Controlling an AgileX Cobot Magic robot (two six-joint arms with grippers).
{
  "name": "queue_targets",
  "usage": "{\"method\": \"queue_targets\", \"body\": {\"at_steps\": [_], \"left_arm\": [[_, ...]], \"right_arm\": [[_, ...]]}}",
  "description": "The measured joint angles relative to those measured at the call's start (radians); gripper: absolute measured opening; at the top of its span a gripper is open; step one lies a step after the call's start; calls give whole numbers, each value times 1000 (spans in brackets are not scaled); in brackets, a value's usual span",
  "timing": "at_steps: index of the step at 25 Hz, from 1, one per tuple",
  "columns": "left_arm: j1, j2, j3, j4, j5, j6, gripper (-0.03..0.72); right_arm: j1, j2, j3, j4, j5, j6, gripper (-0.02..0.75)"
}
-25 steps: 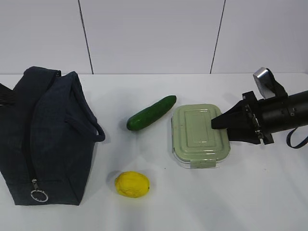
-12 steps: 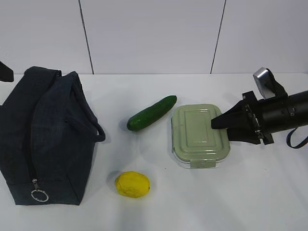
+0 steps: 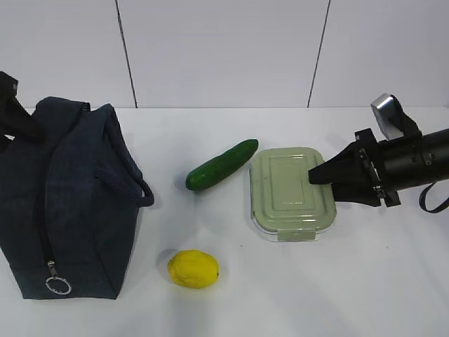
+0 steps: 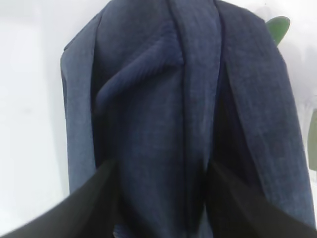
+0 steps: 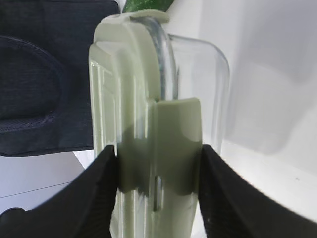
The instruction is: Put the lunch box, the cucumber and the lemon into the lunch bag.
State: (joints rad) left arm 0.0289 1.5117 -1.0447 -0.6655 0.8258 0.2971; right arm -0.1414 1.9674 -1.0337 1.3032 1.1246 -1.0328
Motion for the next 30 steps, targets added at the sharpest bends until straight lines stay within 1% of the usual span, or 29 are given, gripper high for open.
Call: {"method": "queue_targets", "body": {"at_steps": [3, 5, 6, 8, 10, 12, 18, 27, 30], "left_arm": [[0, 6, 0, -7, 0, 16, 380], [0, 6, -2, -12, 10, 23, 333], [0, 6, -2, -15, 18, 25, 292], [0, 6, -2, -27, 42, 26, 186], [0, 6, -2, -36, 71, 26, 54], [0, 6, -2, -54, 100, 27, 6], [0, 6, -2, -148, 144, 27, -6], [0, -2, 0, -171, 146, -17, -6], [0, -34, 35, -177, 112, -23, -6]], "right_arm": [[0, -9, 0, 0, 0, 2, 370], [0, -11, 0, 0, 0, 2, 370], [0, -11, 0, 0, 0, 2, 370], [0, -11, 0, 0, 0, 2, 370], [0, -11, 0, 0, 0, 2, 370], [0, -11, 0, 0, 0, 2, 370], [0, -11, 0, 0, 0, 6, 370], [0, -51, 0, 0, 0, 22, 370], [0, -67, 0, 0, 0, 28, 370]]}}
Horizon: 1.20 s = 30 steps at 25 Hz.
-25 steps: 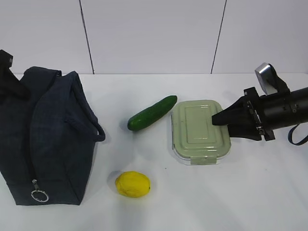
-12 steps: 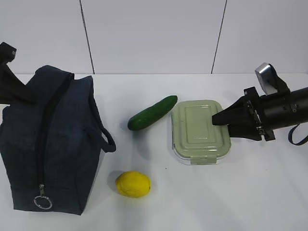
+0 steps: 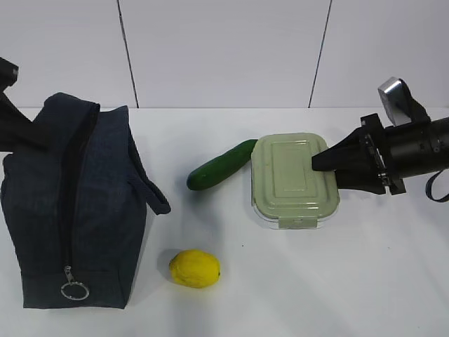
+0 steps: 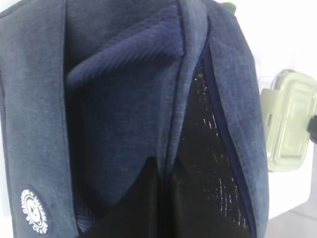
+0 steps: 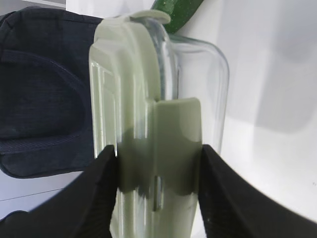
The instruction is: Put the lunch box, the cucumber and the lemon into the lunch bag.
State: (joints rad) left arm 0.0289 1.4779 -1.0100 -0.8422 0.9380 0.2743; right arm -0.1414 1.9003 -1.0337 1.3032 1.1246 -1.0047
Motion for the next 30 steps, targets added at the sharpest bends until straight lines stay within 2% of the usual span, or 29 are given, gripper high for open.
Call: {"method": "queue_targets", "body": {"at_steps": [4, 9, 14, 25, 30], "left_arm": [[-2, -32, 61, -27, -45, -2, -6], [-35, -51, 115, -68, -121, -2, -6], [-85, -53, 121, -91, -157, -2, -6], [-119, -53, 121, -101, -176, -2, -6], [-145, -53, 121, -103, -176, -2, -6]], "right_arm": [[0, -5, 0, 0, 2, 4, 370], [0, -5, 0, 0, 2, 17, 370], [0, -5, 0, 8, 2, 21, 370], [2, -58, -5, 27, 4, 75, 370], [56, -60, -58, 28, 6, 119, 370]]}}
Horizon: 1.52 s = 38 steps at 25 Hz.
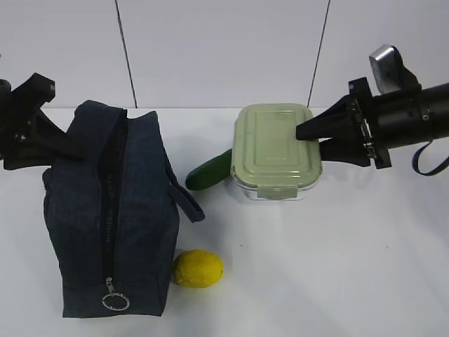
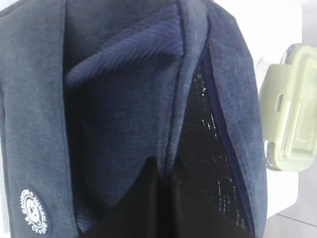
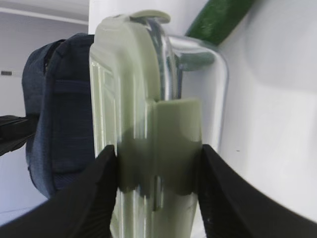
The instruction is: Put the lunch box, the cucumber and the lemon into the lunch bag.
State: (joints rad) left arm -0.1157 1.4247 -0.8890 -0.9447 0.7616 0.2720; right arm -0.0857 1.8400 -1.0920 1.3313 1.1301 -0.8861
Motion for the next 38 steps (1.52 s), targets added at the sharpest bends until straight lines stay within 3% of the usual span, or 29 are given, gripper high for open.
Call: {"method": "queue_targets", "body": {"at_steps": [16, 31, 38], "left_arm": [[-2, 0, 0, -2, -3, 0, -6], [-2, 0, 0, -2, -4, 0, -6], [-2, 0, 0, -2, -7, 0, -6]], "right_arm": [[133, 0, -257, -4, 25, 248, 370], [276, 0, -339, -19, 43, 394, 369], [309, 0, -341, 26, 45, 412, 369]]}}
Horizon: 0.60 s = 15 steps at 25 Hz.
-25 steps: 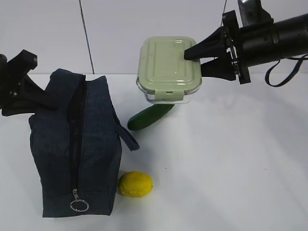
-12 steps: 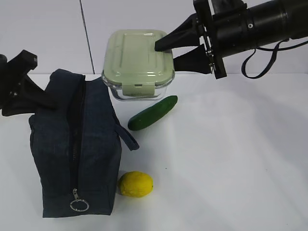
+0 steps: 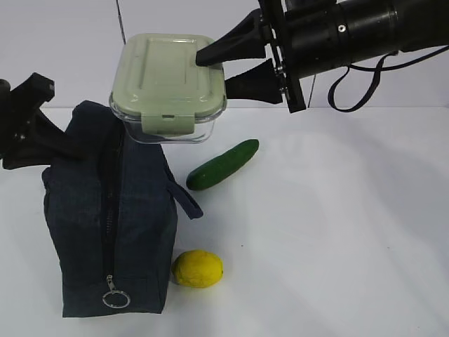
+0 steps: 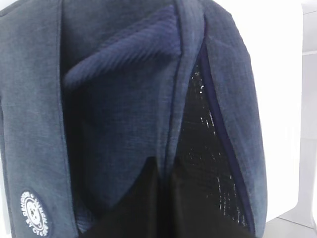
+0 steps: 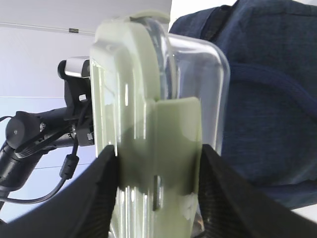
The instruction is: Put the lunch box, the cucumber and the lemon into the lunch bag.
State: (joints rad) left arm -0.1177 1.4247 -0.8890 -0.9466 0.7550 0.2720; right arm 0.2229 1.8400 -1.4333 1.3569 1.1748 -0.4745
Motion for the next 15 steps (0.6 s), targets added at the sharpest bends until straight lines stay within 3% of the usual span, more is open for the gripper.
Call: {"method": "queue_targets", "body": {"at_steps": [15], "left_arm": [[0, 0, 0, 0, -2, 0, -6]], "right_arm": [[78, 0, -2, 33, 0, 8, 369]]}}
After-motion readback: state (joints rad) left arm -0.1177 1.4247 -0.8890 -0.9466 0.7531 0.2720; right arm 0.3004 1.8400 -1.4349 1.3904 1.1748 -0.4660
